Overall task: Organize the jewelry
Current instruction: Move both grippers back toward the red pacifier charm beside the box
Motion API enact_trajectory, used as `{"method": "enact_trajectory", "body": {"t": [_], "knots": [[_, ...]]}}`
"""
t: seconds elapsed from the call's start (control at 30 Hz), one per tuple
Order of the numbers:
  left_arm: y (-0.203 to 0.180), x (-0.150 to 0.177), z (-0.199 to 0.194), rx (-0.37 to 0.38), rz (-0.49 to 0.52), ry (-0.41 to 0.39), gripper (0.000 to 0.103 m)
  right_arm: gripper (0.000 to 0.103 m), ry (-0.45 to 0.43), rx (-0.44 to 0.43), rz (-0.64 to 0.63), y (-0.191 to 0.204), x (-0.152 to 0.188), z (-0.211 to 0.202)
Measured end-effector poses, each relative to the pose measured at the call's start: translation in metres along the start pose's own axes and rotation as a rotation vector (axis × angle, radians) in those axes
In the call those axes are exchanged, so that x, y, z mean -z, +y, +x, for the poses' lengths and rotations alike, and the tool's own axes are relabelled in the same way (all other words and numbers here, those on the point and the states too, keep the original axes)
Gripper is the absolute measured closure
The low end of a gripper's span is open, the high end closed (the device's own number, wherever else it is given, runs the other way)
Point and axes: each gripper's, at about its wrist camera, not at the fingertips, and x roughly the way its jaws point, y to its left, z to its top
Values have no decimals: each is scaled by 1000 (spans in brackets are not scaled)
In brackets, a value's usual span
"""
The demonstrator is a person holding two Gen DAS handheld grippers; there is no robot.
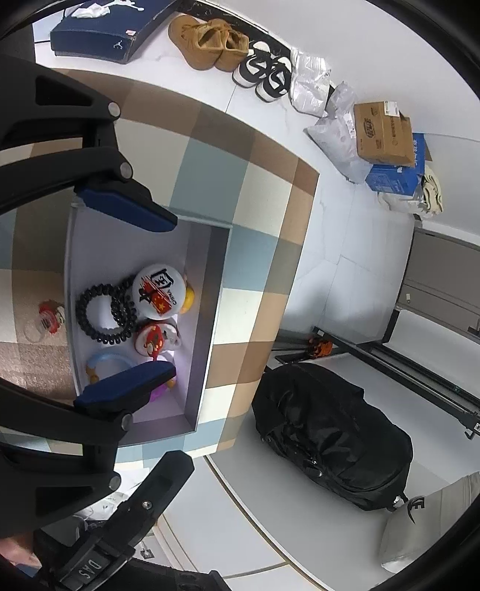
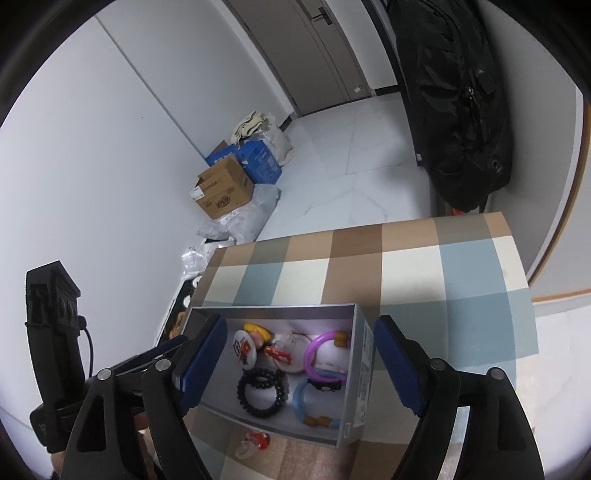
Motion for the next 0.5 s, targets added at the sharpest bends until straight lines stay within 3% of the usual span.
{"method": "enact_trajectory", "body": {"t": [0.17, 0.33, 0.5], "knots": [[-3, 6, -6, -17, 18, -15, 35, 19, -6, 5, -13, 2, 6, -8], [-5, 13, -12, -13, 23, -29, 25, 14, -12, 14, -31, 4, 15, -16], [-6, 20, -17, -7, 29, -43, 24, 8, -12, 28, -55, 7, 26, -23]]}}
